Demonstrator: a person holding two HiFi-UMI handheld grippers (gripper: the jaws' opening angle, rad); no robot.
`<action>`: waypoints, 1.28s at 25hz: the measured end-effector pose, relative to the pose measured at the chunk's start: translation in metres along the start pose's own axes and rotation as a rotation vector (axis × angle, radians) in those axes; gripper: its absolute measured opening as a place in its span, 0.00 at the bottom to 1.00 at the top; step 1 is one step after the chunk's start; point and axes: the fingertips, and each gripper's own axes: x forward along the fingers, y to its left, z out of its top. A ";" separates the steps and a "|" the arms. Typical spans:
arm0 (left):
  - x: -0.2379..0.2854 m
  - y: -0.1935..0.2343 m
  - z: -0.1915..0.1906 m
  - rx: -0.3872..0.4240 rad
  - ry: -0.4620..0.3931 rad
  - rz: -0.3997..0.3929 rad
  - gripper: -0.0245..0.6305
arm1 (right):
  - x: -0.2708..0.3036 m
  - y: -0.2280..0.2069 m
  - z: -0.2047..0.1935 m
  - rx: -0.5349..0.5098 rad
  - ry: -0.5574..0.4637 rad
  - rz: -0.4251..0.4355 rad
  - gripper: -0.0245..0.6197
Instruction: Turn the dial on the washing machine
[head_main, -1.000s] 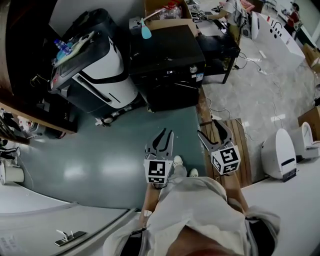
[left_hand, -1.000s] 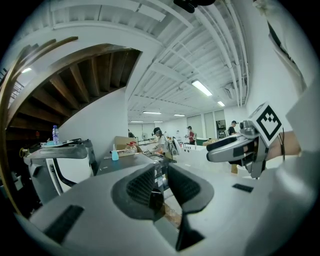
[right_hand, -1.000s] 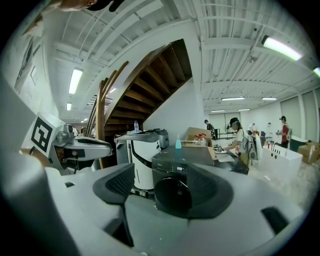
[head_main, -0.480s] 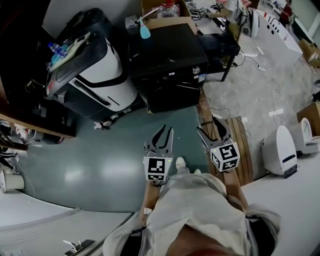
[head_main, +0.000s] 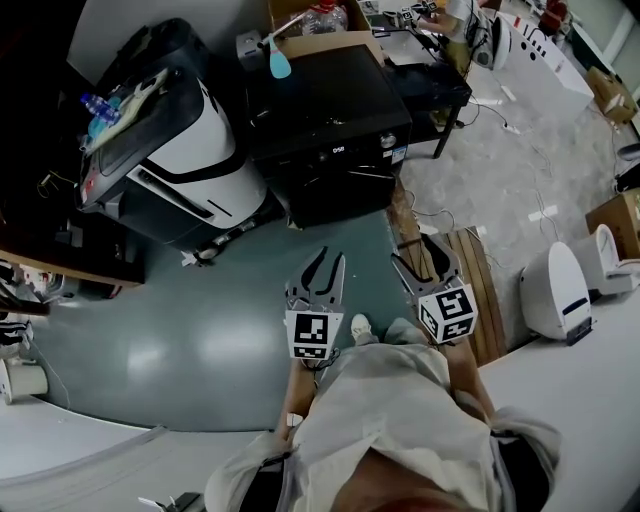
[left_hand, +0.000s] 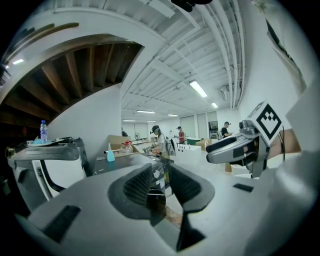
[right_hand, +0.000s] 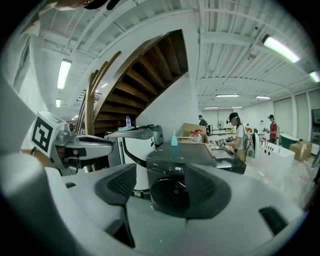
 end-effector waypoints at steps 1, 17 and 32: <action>0.002 0.002 0.000 0.001 0.001 -0.004 0.19 | 0.002 0.000 0.001 0.001 -0.001 -0.004 0.51; 0.048 0.026 0.011 0.005 -0.004 -0.008 0.20 | 0.045 -0.032 0.016 0.000 0.007 -0.013 0.48; 0.124 0.051 0.018 0.002 0.031 0.054 0.20 | 0.115 -0.087 0.030 0.007 0.021 0.060 0.47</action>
